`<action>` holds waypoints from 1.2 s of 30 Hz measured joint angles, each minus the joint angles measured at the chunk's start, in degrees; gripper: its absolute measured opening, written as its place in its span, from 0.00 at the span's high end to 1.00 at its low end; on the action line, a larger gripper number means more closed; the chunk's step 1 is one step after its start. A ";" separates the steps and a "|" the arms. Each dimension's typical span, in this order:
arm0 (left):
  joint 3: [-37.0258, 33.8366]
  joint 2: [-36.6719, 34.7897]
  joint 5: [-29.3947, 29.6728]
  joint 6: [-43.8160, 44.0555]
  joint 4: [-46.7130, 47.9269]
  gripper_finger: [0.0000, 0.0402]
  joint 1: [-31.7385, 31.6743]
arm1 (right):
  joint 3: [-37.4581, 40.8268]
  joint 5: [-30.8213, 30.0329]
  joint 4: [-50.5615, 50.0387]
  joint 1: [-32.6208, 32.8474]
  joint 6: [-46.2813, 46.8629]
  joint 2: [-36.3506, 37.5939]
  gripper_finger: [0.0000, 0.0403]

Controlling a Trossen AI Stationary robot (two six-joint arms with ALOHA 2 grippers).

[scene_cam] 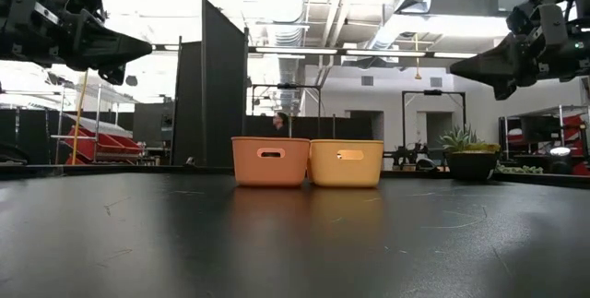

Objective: Sort batteries
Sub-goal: Return to Home Position

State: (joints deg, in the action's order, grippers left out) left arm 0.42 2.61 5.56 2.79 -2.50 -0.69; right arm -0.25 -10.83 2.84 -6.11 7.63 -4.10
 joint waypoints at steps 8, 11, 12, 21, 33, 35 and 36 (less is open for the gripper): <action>0.00 0.00 -0.26 0.02 0.02 0.98 0.72 | 0.00 -0.02 -0.01 0.00 0.06 0.00 0.92; 0.00 0.00 -0.26 0.02 0.02 0.98 0.73 | 0.00 -0.02 -0.01 0.00 0.03 0.00 0.92; 0.00 0.00 -0.26 0.02 0.02 0.98 0.75 | 0.00 -0.02 -0.01 0.00 0.03 0.00 0.92; -0.01 0.00 -0.30 0.02 0.05 0.98 0.75 | 0.00 -0.02 -0.02 0.00 -0.08 0.00 0.92; -0.02 0.00 -0.32 0.00 0.08 0.98 0.75 | 0.00 -0.04 -0.03 0.00 -0.08 0.00 0.92; -0.02 0.00 -0.32 0.00 0.07 0.98 0.75 | 0.00 -0.04 -0.03 0.00 -0.08 0.00 0.92; 0.00 0.00 -0.32 0.00 0.09 0.98 0.75 | 0.00 -0.04 -0.03 0.00 -0.06 0.00 0.92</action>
State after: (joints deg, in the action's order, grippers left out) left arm 0.43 2.61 5.23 2.79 -2.42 0.05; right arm -0.25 -10.87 2.81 -6.11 7.56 -4.10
